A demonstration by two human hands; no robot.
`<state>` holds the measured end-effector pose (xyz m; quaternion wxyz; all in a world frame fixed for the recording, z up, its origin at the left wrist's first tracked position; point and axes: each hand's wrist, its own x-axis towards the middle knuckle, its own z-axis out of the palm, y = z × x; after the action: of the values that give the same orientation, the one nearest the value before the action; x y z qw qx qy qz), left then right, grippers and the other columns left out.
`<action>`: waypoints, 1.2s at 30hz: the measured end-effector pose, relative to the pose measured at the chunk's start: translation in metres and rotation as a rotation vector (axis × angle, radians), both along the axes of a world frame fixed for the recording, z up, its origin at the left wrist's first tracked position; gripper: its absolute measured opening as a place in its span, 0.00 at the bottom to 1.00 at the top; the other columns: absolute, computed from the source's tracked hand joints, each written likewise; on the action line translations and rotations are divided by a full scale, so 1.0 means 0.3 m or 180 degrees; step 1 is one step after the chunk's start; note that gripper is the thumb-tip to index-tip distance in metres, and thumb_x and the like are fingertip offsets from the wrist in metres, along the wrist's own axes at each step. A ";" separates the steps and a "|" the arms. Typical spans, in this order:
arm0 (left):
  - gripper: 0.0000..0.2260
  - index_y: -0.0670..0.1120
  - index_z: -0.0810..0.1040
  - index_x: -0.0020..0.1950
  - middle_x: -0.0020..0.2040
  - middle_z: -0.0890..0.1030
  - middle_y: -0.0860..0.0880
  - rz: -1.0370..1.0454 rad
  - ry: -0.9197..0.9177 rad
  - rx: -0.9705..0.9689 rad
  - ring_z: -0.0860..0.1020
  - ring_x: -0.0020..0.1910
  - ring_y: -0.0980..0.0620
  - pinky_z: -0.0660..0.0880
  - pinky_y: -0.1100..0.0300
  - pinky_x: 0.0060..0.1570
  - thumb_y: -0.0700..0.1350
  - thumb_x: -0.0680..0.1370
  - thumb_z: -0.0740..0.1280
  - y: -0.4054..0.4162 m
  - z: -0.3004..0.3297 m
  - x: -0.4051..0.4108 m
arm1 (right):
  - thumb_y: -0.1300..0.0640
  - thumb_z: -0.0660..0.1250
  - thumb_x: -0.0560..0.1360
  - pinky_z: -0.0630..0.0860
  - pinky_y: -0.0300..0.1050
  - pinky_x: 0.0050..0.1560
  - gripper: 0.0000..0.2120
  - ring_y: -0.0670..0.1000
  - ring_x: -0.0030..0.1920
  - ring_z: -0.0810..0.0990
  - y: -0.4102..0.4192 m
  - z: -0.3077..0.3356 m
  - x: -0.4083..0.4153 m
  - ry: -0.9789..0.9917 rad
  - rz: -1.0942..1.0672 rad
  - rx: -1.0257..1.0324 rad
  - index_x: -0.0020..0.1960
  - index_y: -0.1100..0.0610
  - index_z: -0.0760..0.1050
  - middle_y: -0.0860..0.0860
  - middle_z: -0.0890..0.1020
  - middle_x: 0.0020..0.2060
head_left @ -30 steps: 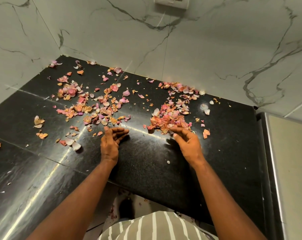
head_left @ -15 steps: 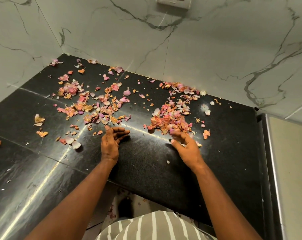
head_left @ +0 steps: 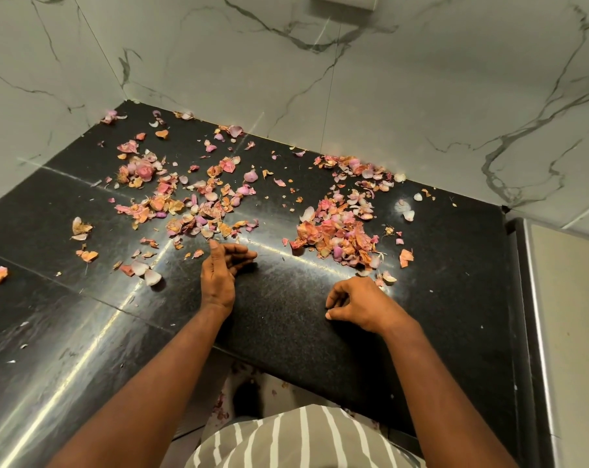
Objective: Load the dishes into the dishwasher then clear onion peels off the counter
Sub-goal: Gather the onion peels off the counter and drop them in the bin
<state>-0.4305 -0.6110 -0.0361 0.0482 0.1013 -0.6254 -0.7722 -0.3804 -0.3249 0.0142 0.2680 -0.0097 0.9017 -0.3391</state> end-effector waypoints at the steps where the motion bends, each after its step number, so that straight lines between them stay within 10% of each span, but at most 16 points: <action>1: 0.29 0.37 0.79 0.55 0.51 0.85 0.36 -0.0003 0.0006 -0.0002 0.85 0.53 0.39 0.82 0.52 0.55 0.58 0.87 0.48 -0.001 0.000 0.001 | 0.56 0.81 0.71 0.83 0.43 0.48 0.06 0.41 0.42 0.84 -0.003 0.008 -0.003 -0.0016 0.0045 0.0095 0.44 0.50 0.85 0.45 0.86 0.41; 15: 0.29 0.37 0.79 0.54 0.51 0.84 0.33 0.0063 -0.0003 -0.0052 0.84 0.53 0.37 0.82 0.49 0.57 0.58 0.87 0.50 0.000 -0.013 0.003 | 0.62 0.74 0.73 0.77 0.41 0.38 0.09 0.45 0.41 0.83 -0.060 0.048 0.007 -0.0015 0.0227 0.0471 0.46 0.49 0.80 0.47 0.84 0.42; 20: 0.29 0.39 0.80 0.54 0.50 0.85 0.36 0.0018 0.0002 -0.0094 0.85 0.53 0.38 0.81 0.46 0.59 0.61 0.85 0.50 -0.001 -0.011 0.006 | 0.58 0.75 0.71 0.83 0.50 0.46 0.10 0.46 0.43 0.82 -0.070 0.047 0.008 0.0079 0.0334 0.0618 0.46 0.47 0.77 0.46 0.83 0.43; 29: 0.27 0.42 0.81 0.51 0.48 0.86 0.39 0.0021 0.0005 -0.0104 0.85 0.53 0.39 0.81 0.46 0.58 0.61 0.85 0.50 0.001 0.002 0.009 | 0.61 0.73 0.75 0.79 0.38 0.47 0.08 0.41 0.46 0.81 -0.003 0.036 0.006 0.1078 -0.0763 -0.0147 0.50 0.49 0.79 0.44 0.82 0.45; 36: 0.27 0.42 0.81 0.51 0.49 0.85 0.37 0.0039 -0.0042 -0.0114 0.85 0.53 0.38 0.81 0.46 0.59 0.60 0.86 0.50 -0.002 -0.001 0.008 | 0.67 0.70 0.77 0.78 0.40 0.62 0.24 0.41 0.58 0.82 0.036 0.013 0.008 0.0876 -0.1006 -0.0453 0.66 0.44 0.81 0.41 0.83 0.59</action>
<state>-0.4281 -0.6115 -0.0365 0.0505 0.1094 -0.6388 -0.7599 -0.3779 -0.3142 0.0182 0.0846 0.0667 0.8939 -0.4351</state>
